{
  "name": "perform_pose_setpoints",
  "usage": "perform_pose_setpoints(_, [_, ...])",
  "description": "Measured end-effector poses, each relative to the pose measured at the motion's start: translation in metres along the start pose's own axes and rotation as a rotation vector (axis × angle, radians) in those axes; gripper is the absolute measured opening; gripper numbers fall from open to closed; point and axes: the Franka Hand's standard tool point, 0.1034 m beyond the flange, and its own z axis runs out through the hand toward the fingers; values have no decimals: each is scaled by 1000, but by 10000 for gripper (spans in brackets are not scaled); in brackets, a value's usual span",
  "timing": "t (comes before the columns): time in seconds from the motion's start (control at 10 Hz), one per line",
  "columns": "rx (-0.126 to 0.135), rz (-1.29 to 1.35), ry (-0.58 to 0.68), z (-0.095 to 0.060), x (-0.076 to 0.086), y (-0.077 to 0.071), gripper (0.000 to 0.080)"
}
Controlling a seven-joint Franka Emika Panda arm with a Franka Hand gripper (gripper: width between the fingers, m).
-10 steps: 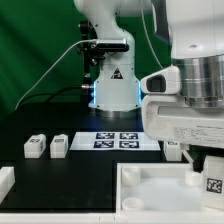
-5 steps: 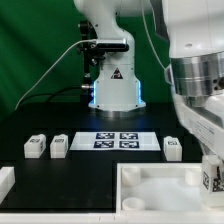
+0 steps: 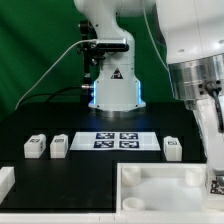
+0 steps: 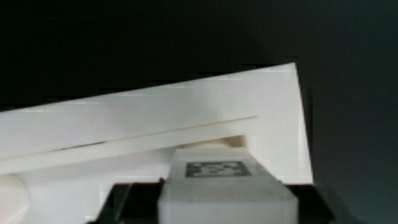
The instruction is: Assemble one leg
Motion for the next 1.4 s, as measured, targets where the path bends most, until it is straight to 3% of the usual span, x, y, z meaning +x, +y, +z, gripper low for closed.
perform_pose_setpoints(0.1, [-26, -226, 0, 3, 4, 4, 302])
perform_pose_setpoints(0.2, [-68, -412, -8, 0, 5, 7, 480])
perform_pose_setpoints(0.3, [-79, -550, -8, -2, 6, 4, 611])
perform_pose_setpoints(0.6, [-80, -865, -9, -1, 8, 4, 647])
perform_pose_setpoints(0.7, [-110, -1091, 22, 1, 10, 4, 647])
perform_pose_setpoints(1.0, [-113, -1123, 35, 2, 11, 2, 649])
perform_pose_setpoints(1.2, [-104, -939, 36, 3, 9, 3, 425])
perform_pose_setpoints(1.4, [-99, -769, 41, 3, 8, 3, 384])
